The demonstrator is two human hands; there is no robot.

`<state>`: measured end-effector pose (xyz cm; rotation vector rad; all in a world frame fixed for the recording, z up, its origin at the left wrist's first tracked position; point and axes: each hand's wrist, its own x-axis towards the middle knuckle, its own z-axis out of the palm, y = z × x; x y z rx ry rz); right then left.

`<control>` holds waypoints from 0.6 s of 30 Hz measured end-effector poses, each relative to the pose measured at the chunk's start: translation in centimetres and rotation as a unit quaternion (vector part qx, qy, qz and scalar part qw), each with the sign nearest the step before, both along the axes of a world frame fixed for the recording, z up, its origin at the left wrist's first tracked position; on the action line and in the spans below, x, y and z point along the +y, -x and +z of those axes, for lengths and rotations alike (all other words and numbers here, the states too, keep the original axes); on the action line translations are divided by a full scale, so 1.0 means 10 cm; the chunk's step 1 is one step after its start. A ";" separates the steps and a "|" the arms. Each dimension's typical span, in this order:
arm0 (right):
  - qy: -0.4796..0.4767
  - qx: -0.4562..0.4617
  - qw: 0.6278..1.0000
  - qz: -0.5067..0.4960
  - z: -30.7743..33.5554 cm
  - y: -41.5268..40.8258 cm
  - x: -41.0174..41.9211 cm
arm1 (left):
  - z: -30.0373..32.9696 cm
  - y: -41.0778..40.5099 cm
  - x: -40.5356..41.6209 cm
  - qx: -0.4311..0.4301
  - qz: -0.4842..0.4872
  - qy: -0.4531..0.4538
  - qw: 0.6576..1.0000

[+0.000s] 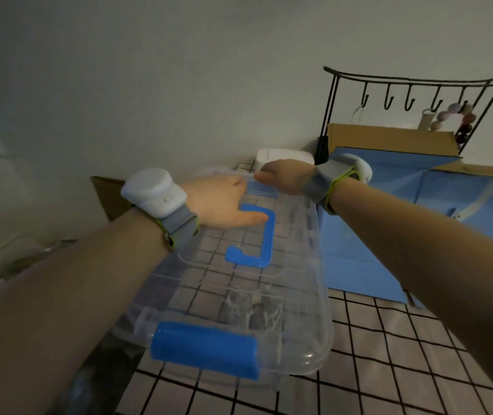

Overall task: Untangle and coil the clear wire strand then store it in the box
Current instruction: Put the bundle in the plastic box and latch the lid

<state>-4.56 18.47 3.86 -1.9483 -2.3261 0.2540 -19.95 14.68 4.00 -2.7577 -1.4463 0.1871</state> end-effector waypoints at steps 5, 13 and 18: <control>0.035 -0.013 0.999 -0.024 0.07 -0.08 0.10 | -0.02 -0.01 0.01 -0.003 -0.005 -0.012 1.000; -0.032 0.003 0.999 0.036 0.03 -0.01 0.03 | -0.02 0.01 0.02 0.002 -0.005 -0.035 0.999; -0.032 0.007 0.997 0.070 0.07 0.02 0.07 | -0.03 0.00 0.03 0.006 -0.007 -0.047 0.999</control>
